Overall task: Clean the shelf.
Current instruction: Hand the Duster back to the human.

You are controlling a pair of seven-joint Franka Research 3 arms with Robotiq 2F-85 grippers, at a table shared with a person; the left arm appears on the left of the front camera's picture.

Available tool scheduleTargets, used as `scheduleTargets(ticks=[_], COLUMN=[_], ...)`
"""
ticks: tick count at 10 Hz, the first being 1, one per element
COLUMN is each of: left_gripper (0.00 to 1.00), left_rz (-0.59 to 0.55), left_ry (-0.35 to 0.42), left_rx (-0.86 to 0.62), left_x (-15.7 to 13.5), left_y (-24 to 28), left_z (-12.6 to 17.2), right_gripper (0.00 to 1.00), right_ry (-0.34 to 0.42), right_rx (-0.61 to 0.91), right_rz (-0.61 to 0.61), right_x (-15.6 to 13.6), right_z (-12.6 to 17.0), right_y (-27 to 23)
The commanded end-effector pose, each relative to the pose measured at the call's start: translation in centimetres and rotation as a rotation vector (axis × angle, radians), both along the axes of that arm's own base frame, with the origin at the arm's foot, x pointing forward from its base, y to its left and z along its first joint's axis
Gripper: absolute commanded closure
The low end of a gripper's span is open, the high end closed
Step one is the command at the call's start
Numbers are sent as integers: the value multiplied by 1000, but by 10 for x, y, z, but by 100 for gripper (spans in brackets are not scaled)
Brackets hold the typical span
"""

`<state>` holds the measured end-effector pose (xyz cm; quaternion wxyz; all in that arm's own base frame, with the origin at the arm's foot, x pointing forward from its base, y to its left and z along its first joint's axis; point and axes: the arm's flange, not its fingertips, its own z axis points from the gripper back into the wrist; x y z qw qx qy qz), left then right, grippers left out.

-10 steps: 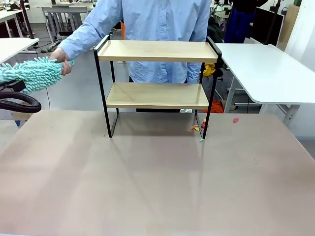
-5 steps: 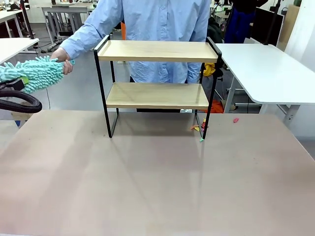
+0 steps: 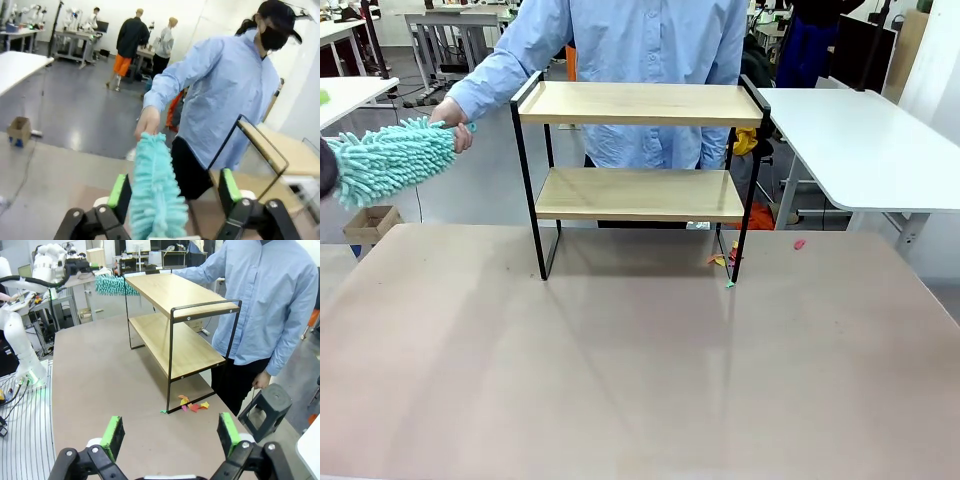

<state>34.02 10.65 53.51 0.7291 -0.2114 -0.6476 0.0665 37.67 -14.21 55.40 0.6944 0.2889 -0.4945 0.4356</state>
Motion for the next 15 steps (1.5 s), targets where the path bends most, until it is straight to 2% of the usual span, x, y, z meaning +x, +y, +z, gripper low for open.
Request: scheduleTargets(ticks=[1,3,5,6,7,15], left_gripper=[0,0,0,0,0,0], left_rz=[22,76,99,112,115,115], left_ry=[-2,-28,-21,-7,-37,-37], left_rx=[-180,-276,-307,-271,-300,-300], left_x=[-22,-29,-30,-28,-35,-35], left_y=[34,64,78,78,77,77], left_z=[57,80,76,70,82,82], right_gripper=[0,0,0,0,0,0], right_ry=[-11,-11,-11,-11,-11,-11], right_rx=[5,5,5,5,5,5], right_rz=[4,4,4,4,4,4], right_x=[1,1,1,1,1,1], right_z=[3,3,3,3,3,3], right_y=[-1,-1,-1,-1,-1,-1])
